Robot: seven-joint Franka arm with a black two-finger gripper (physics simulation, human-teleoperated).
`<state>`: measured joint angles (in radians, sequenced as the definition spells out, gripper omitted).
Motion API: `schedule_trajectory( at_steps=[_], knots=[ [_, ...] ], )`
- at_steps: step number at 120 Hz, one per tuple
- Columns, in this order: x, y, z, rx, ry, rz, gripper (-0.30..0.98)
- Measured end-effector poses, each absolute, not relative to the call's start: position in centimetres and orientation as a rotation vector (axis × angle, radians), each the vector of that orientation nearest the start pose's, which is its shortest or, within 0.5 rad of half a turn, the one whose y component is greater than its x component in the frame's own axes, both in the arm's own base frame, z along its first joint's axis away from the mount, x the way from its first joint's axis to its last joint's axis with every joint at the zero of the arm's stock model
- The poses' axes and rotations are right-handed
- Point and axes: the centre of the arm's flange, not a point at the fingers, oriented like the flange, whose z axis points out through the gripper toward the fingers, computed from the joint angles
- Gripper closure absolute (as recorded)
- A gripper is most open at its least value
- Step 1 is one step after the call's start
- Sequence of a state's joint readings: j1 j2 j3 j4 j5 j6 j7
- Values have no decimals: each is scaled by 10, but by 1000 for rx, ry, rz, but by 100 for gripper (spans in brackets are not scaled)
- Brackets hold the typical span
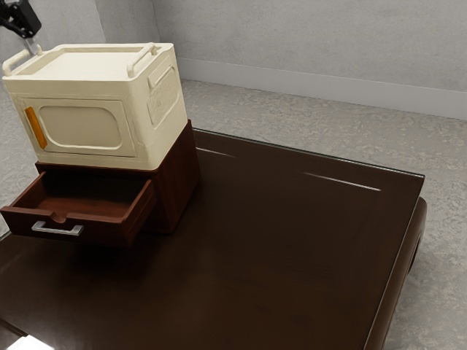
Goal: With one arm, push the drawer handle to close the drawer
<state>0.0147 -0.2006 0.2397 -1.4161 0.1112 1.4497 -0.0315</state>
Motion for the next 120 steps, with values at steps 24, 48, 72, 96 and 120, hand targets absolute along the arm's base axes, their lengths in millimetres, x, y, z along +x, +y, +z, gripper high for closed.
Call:
schedule_trajectory(
  at_steps=[24, 48, 72, 96, 120],
  knots=[
    [438, 123, 760, -3029, -417, -220, 0],
    [400, 102, 728, -3039, -430, -94, 0],
    [365, 86, 684, -3056, -460, 34, 8],
    [366, 84, 606, -3054, -523, 233, 43],
    [345, 77, 559, -3056, -585, 247, 63]
  ],
)
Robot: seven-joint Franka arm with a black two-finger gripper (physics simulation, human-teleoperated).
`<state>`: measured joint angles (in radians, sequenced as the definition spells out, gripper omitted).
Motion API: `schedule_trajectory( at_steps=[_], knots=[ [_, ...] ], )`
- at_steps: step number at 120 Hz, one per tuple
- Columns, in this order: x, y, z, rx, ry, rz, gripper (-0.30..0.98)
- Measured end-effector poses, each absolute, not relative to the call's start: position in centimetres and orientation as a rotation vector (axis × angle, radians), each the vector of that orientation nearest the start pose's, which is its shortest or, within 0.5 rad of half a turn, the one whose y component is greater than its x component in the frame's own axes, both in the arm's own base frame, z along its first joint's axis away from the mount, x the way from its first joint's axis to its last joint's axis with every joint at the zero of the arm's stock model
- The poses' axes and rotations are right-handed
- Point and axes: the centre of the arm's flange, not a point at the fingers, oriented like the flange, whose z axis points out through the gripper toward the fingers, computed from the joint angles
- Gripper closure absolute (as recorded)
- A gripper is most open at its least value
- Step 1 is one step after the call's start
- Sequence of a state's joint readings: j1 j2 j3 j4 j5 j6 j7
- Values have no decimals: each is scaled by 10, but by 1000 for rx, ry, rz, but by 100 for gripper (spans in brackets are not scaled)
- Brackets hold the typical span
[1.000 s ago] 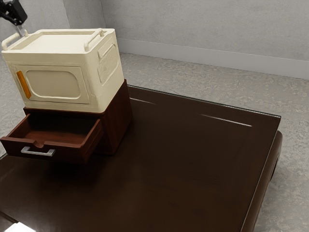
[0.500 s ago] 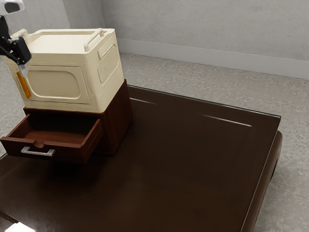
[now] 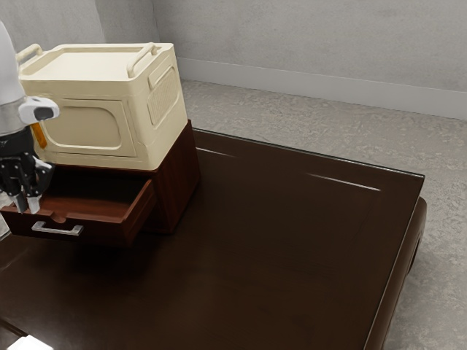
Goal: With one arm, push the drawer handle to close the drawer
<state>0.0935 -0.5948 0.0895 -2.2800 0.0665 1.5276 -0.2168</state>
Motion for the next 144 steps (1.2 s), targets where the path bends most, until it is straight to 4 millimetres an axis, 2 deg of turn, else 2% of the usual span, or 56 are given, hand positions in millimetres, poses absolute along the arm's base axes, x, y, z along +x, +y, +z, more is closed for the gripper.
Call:
schedule_trajectory(
  at_steps=[17, 23, 42, 64, 76, 104, 132, 144],
  knots=[
    [322, 69, 542, -3066, -625, 210, 69],
    [315, 61, 539, -3062, -618, 194, 71],
    [300, 48, 517, -3054, -632, 215, 73],
    [308, 49, 489, -3044, -666, 258, 76],
    [320, 53, 476, -3032, -686, 228, 77],
    [345, 66, 463, -3001, -725, 111, 78],
    [361, 85, 442, -2955, -760, 78, 78],
    [367, 100, 431, -2937, -779, 70, 78]
  ],
)
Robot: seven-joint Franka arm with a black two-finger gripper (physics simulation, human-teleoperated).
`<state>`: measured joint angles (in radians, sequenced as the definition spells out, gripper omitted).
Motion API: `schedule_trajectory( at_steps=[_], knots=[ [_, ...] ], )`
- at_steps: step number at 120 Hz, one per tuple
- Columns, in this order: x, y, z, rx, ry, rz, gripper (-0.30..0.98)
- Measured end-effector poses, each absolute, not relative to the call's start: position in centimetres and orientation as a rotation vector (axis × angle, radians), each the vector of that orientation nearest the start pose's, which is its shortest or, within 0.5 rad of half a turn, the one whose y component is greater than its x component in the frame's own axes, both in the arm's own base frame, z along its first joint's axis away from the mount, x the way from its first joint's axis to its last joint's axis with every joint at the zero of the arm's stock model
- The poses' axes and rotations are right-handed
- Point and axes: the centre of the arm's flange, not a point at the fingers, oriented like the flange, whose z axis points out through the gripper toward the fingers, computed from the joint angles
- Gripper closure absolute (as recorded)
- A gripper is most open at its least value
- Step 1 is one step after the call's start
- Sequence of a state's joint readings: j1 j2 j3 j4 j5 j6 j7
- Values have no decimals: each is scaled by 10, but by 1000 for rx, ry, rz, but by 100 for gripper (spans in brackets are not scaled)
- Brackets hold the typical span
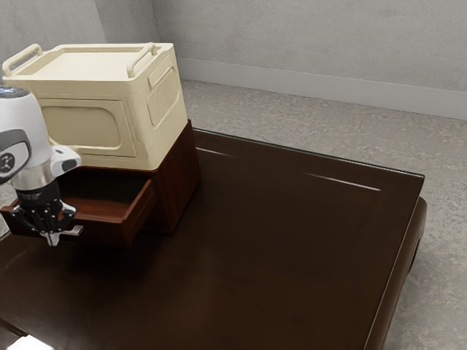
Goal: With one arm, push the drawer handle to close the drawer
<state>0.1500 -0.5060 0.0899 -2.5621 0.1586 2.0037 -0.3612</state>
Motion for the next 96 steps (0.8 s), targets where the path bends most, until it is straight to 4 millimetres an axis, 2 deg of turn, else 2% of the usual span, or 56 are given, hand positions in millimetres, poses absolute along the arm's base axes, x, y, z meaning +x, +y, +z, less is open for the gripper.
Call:
schedule_trajectory(
  at_steps=[31, 58, 96],
  knots=[
    [388, 106, 418, -2923, -745, -51, 78],
    [391, 133, 402, -2896, -776, -69, 77],
    [417, 130, 394, -2886, -669, -270, 77]
  ],
)
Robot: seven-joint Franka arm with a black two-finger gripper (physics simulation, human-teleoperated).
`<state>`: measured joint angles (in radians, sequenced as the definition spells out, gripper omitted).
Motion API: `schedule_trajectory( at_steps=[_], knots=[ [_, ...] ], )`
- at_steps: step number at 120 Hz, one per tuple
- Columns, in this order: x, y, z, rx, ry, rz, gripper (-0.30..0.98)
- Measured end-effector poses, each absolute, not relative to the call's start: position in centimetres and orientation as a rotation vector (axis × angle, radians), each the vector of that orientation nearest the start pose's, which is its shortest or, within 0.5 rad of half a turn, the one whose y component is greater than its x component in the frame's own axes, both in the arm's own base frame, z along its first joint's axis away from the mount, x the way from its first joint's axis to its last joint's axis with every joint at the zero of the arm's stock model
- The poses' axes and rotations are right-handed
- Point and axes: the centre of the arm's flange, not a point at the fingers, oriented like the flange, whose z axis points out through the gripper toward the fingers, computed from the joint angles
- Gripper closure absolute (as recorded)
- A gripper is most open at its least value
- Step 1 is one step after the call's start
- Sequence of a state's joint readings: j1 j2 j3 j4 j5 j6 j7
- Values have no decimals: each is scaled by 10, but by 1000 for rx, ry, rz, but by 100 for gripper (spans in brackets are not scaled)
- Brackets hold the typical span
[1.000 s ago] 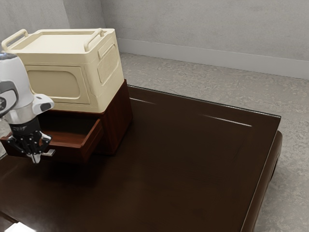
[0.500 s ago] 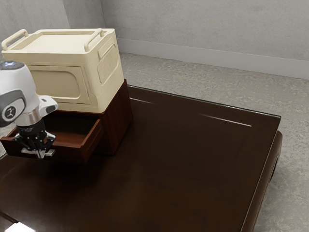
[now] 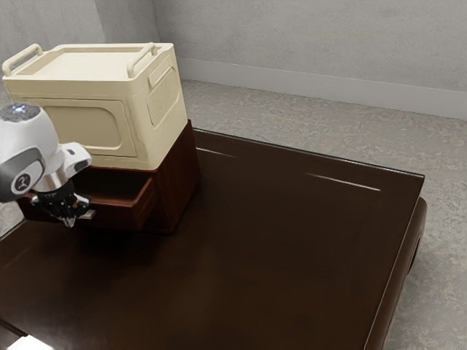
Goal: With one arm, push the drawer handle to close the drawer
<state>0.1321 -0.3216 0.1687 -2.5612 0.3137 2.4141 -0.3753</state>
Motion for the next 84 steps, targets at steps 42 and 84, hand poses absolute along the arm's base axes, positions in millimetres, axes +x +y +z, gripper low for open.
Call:
schedule_trajectory(
  at_steps=[42, 84],
  knots=[
    [451, 139, 389, -2869, -618, -500, 77],
    [488, 147, 377, -2851, -571, -587, 77]
  ],
)
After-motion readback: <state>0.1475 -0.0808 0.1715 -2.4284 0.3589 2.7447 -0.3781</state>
